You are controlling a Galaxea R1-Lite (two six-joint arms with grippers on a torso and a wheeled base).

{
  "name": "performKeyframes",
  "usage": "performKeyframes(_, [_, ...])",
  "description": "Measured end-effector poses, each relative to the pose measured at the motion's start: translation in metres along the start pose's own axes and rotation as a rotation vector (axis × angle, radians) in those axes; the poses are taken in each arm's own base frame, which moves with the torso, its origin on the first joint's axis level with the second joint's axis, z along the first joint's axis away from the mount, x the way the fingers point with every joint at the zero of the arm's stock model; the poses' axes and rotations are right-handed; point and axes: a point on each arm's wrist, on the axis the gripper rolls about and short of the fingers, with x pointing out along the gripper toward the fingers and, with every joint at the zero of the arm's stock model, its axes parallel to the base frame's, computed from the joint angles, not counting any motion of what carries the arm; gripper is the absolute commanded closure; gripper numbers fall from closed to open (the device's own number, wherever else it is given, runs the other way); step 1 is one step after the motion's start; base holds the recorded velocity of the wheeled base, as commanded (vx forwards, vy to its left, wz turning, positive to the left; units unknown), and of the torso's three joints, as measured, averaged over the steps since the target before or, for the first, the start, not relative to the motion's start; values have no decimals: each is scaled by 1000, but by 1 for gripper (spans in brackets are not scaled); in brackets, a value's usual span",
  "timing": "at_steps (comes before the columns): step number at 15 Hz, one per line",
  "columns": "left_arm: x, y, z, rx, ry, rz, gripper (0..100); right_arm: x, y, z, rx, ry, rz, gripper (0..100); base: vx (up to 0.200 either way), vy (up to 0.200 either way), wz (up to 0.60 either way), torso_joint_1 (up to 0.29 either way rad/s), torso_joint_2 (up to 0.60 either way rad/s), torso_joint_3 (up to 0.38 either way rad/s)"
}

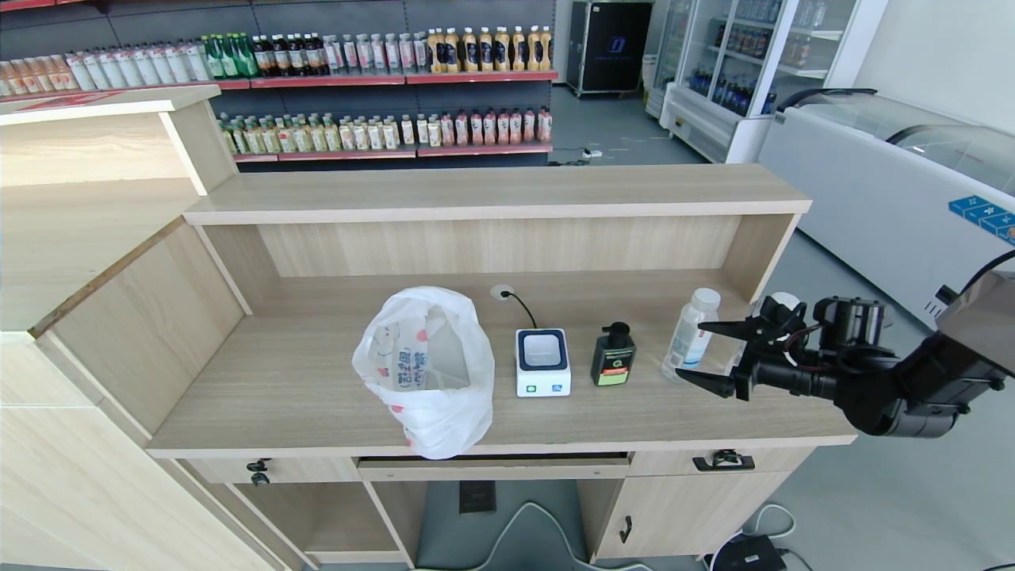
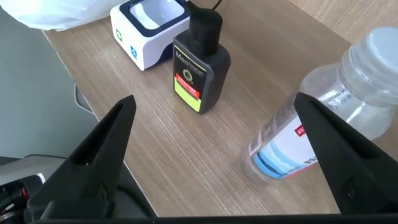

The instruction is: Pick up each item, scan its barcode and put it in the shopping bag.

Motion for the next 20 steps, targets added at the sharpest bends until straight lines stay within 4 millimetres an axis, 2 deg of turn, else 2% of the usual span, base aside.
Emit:
performKeyframes(14, [0, 0, 0, 0, 0, 0, 0, 52, 7, -15, -25, -27, 74, 0, 0, 0, 0, 0, 0, 0])
performKeyframes(20, [0, 0, 0, 0, 0, 0, 0, 64, 4, -25, -32, -32, 81, 0, 0, 0, 0, 0, 0, 0])
